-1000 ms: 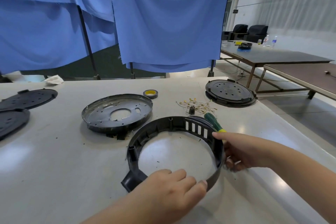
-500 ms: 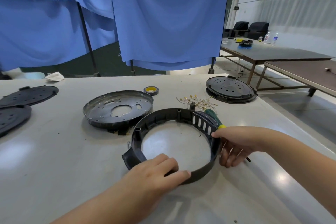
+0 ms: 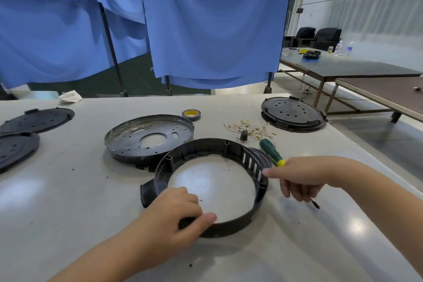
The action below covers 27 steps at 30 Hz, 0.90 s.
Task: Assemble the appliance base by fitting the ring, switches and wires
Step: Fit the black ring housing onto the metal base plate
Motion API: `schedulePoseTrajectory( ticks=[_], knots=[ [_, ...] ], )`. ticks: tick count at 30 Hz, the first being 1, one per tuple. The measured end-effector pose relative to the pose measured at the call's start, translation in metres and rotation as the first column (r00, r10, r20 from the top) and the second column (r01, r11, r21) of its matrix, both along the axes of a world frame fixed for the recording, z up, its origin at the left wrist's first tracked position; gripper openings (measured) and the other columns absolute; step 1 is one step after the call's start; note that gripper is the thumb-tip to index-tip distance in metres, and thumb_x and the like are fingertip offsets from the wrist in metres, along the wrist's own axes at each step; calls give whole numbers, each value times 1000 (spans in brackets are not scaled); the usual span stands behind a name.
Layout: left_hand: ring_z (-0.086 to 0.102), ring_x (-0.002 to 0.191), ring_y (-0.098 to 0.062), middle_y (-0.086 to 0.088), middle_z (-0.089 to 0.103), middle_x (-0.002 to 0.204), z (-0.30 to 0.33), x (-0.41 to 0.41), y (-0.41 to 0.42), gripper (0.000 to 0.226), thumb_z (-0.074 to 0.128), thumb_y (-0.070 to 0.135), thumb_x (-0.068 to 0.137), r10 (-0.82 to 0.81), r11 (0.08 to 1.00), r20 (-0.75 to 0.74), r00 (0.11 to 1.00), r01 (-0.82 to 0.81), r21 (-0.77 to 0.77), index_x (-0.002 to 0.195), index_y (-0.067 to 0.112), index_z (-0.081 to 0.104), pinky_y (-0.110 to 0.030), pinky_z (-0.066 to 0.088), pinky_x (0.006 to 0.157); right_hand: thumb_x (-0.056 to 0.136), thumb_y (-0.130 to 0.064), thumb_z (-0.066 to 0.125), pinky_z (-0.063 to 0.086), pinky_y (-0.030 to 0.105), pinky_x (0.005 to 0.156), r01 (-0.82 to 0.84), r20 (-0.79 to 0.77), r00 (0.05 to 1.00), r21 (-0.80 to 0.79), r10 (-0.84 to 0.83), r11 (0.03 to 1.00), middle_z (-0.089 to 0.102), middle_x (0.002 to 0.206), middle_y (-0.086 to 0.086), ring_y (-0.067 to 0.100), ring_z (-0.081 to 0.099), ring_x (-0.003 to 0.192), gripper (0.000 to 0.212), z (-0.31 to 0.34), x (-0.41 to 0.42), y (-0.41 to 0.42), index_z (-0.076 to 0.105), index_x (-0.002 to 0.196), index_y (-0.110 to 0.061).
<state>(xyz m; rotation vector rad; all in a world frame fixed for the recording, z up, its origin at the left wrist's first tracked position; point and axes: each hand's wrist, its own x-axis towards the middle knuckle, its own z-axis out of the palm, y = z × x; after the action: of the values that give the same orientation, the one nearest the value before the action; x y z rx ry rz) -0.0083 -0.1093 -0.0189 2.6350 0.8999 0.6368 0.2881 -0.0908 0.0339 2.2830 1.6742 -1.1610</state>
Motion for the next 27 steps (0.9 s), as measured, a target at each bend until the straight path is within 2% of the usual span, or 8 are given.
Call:
schedulePoseTrajectory(
  ticks=[3,6,9,13,16,20,23,27],
  knots=[
    [43,64,-9,0,46,59,-2,-6,7,56,38,60,87,79,997,19,997,-79,-20,56,14,45,-23,34,87,90,-56,52,37,15,42,102,-45,995,266,-94,958,58,47,-4,10,51,38,50,3,9,14,61,70,-12],
    [44,62,-11,-1,46,57,0,-9,14,44,46,50,83,103,993,-3,995,-103,-62,55,16,43,-18,31,91,91,-33,60,46,21,43,173,-124,984,535,-126,827,66,61,1,10,60,48,29,-6,11,32,64,79,-8],
    [49,67,-15,-2,52,60,4,-12,21,31,52,36,78,138,985,-31,990,-141,-98,56,15,50,-14,30,91,90,-15,61,54,23,51,155,-161,985,647,-65,747,68,74,4,15,64,56,8,-19,8,49,68,89,-10],
    [56,68,-12,2,62,67,17,-13,31,22,55,37,77,151,948,-131,980,-181,-261,69,19,64,-23,47,68,87,-8,65,49,16,61,6,-69,996,634,49,773,66,81,-4,9,62,63,19,-31,6,72,71,102,-19],
    [56,61,-10,3,66,71,34,-5,43,16,58,36,84,145,910,-224,964,-219,-352,78,25,69,-29,50,66,86,-7,65,44,15,62,-107,24,993,611,116,784,65,82,-10,3,58,62,27,-34,3,87,72,107,-22],
    [59,72,3,19,65,80,53,31,71,11,58,36,87,216,925,-182,959,-261,-278,92,34,68,-15,47,64,86,-5,62,45,18,63,-211,80,976,567,202,796,67,95,-10,5,61,74,34,-34,-6,103,72,108,-30],
    [58,89,-5,13,62,105,53,69,92,25,53,24,91,261,940,-124,957,-281,-192,114,32,61,-18,47,77,83,-17,67,42,20,56,-281,134,959,547,249,789,64,80,-19,1,57,66,23,-37,-10,111,74,91,-37],
    [45,126,-19,3,45,141,39,102,111,49,51,13,93,202,973,-206,958,-221,-71,141,24,43,-32,35,106,82,-25,69,39,19,52,-298,139,954,539,266,788,58,63,-17,2,56,60,12,-43,-9,117,75,88,-34]
  ],
)
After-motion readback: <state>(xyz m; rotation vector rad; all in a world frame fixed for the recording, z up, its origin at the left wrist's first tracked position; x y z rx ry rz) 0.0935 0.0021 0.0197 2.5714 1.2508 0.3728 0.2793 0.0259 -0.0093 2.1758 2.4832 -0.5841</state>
